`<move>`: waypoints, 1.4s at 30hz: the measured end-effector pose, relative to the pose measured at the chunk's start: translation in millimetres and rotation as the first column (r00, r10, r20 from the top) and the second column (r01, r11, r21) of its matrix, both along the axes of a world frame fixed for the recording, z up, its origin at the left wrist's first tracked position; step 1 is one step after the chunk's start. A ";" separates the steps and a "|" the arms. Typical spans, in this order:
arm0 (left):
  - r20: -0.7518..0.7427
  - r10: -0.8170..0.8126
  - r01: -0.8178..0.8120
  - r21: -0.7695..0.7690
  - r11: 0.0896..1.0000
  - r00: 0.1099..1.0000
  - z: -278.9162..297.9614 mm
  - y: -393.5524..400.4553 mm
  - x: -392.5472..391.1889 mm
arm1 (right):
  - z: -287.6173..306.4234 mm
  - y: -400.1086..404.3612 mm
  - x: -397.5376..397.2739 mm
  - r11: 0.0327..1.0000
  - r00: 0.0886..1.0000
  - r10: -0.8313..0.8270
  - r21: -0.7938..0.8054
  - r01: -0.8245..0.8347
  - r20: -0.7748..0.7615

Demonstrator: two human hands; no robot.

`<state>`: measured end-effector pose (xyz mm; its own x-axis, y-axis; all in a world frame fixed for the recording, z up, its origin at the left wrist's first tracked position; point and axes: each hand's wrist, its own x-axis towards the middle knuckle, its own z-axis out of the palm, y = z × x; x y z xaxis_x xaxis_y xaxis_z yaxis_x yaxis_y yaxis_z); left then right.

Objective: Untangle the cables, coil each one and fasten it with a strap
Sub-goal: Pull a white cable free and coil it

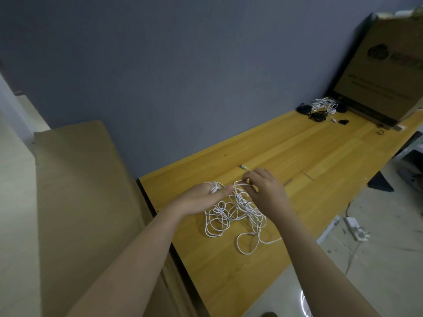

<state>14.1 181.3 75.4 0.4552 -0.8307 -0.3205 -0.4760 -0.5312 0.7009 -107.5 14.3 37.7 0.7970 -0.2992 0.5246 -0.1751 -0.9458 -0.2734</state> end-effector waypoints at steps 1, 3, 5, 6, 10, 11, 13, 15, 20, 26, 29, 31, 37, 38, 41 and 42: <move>-0.018 -0.018 0.018 0.010 1.000 1.000 -0.6 1.0 0.8 | -5.1 -5.1 -1.8 0.994 0.993 -0.095 0.055 0.099 -0.065; -0.120 -0.007 0.002 -0.040 0.999 0.993 -1.1 2.9 1.6 | -17.0 -10.9 -5.0 0.938 0.926 -0.254 0.163 0.306 -0.278; -0.213 0.028 -0.050 -0.102 0.994 0.977 1.1 2.8 2.1 | -27.0 -12.2 -7.4 0.852 0.846 -0.293 0.280 0.442 -0.444; -0.242 0.037 -0.071 -0.135 0.988 0.970 1.9 2.0 1.9 | -29.3 -13.6 -6.9 0.814 0.836 -0.271 0.350 0.464 -0.477; -0.291 0.076 -0.149 -0.240 0.959 0.954 6.2 -1.0 -3.3 | 6.3 -13.2 9.4 0.546 0.918 -0.298 0.742 0.390 -0.263; -0.294 0.094 -0.173 -0.258 0.950 0.951 7.5 -1.6 -4.1 | 23.2 -12.4 16.2 0.489 0.924 -0.363 0.820 0.297 -0.118; -0.297 0.117 -0.207 -0.293 0.933 0.948 9.1 -2.3 -4.8 | 54.4 -8.2 24.8 0.513 0.865 -0.448 0.857 0.043 0.225; -0.312 0.130 -0.233 -0.319 0.919 0.941 9.8 -3.2 -3.3 | 73.3 0.1 26.7 0.708 0.779 -0.403 0.703 -0.066 0.480; -0.291 0.206 -0.300 -0.327 0.896 0.934 9.1 0.4 0.3 | 43.5 -15.5 33.7 0.743 0.980 -0.191 0.645 0.177 -0.049; -0.270 0.205 -0.296 -0.358 0.886 0.941 13.2 0.2 -6.1 | 77.0 -12.6 38.1 0.771 0.929 -0.134 0.625 -0.122 0.346; -0.282 0.221 -0.318 -0.367 0.874 0.934 13.0 -1.2 -6.8 | 57.1 -15.7 43.9 0.760 0.962 -0.142 0.648 -0.045 0.233; -0.318 0.239 -0.352 -0.366 0.862 0.917 11.5 -0.6 -4.6 | 32.9 -21.3 40.6 0.747 0.985 -0.118 0.642 0.173 -0.128; -0.521 0.170 -0.419 -0.409 0.811 0.836 16.1 0.4 -1.3 | 9.6 -20.0 27.2 0.748 0.964 -0.232 0.610 0.262 -0.130; -0.554 0.156 -0.433 -0.412 0.802 0.818 17.2 0.2 -1.5 | 10.3 -15.6 27.9 0.749 0.967 -0.217 0.613 0.251 -0.131; -0.655 0.082 -0.455 -0.424 0.783 0.751 18.4 -0.6 -1.7 | 4.9 3.7 29.8 0.645 0.973 -0.077 0.733 0.216 -0.219; -0.689 0.053 -0.465 -0.428 0.775 0.723 18.4 -0.3 -2.0 | 1.8 11.1 30.2 0.597 0.969 -0.028 0.773 0.214 -0.246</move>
<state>12.1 181.0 93.8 0.5511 -0.8217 -0.1451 0.2613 0.0048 0.9652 -77.3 25.5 39.4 0.7738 -0.6219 -0.1207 -0.4060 -0.3406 -0.8480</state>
